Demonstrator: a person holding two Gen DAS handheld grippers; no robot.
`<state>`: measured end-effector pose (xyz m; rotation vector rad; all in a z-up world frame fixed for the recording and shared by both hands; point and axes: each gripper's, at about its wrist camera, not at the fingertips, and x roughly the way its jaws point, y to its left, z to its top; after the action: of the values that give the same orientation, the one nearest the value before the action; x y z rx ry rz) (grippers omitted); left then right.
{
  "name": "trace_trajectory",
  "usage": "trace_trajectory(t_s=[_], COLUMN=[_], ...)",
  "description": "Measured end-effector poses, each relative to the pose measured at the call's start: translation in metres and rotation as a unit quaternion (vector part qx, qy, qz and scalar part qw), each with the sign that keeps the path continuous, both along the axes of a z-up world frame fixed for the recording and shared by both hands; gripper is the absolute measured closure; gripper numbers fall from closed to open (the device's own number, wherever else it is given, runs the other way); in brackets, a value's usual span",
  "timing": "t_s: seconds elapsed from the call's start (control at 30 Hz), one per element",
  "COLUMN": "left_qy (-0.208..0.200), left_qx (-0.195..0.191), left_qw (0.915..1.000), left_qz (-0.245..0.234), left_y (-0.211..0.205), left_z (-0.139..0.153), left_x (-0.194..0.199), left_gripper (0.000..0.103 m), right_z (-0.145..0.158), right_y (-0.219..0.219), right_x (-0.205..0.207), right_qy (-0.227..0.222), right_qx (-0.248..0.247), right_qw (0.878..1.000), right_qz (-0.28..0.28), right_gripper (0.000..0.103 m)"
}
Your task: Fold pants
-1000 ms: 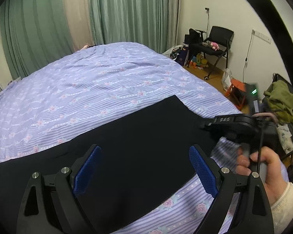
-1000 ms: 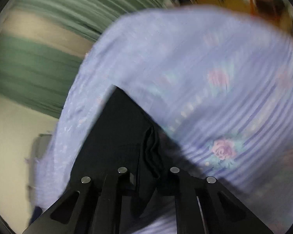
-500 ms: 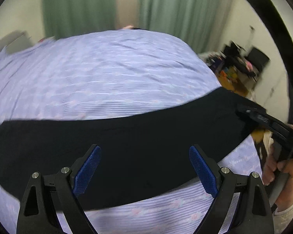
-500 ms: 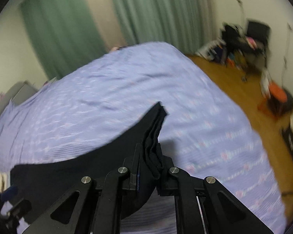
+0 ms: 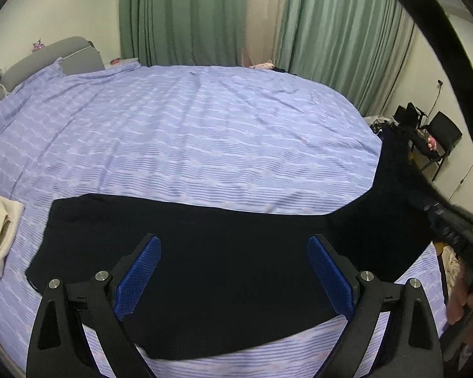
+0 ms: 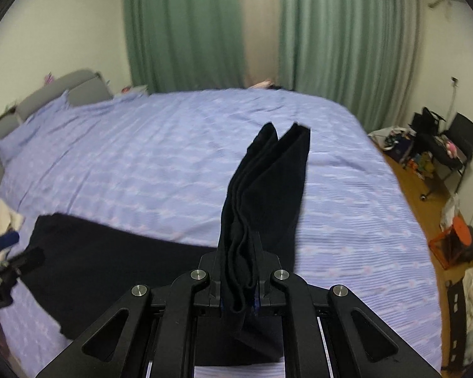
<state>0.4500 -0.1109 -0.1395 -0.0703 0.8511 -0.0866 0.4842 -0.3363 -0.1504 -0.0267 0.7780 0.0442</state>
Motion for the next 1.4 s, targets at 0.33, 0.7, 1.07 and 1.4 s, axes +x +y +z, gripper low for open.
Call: trace_trajectory(t_s=[0.33,0.7,1.07,1.4], left_qy=[0.027,0.080,0.080,0.083], left_qx=[0.028,0.019,0.006,-0.006], left_qw=[0.9992,0.9966,0.9965,0.9964], left_qz=[-0.006,0.003,0.021,0.016], left_y=[0.100,0.158,0.185,0.185], left_z=[-0.047,-0.101,-0.100,-0.099], left_x=[0.009,0.015,0.015,0.006], left_gripper=[0.007,0.007,0.007,0.007], right_z=[-0.107,-0.175,-0.182,-0.160], right_y=[0.141,0.204,0.213,0.201], right_x=[0.029,0.024,0.011,-0.013], right_qy=[0.118,0.189,0.230,0.199], right_qx=[-0.016,-0.027,0.062,0.058], right_qw=[0.992,0.980,0.970,0.977], right_qz=[0.043,0.061,0.058,0.040], right_gripper=[0.092,0.091,0.064,0.065])
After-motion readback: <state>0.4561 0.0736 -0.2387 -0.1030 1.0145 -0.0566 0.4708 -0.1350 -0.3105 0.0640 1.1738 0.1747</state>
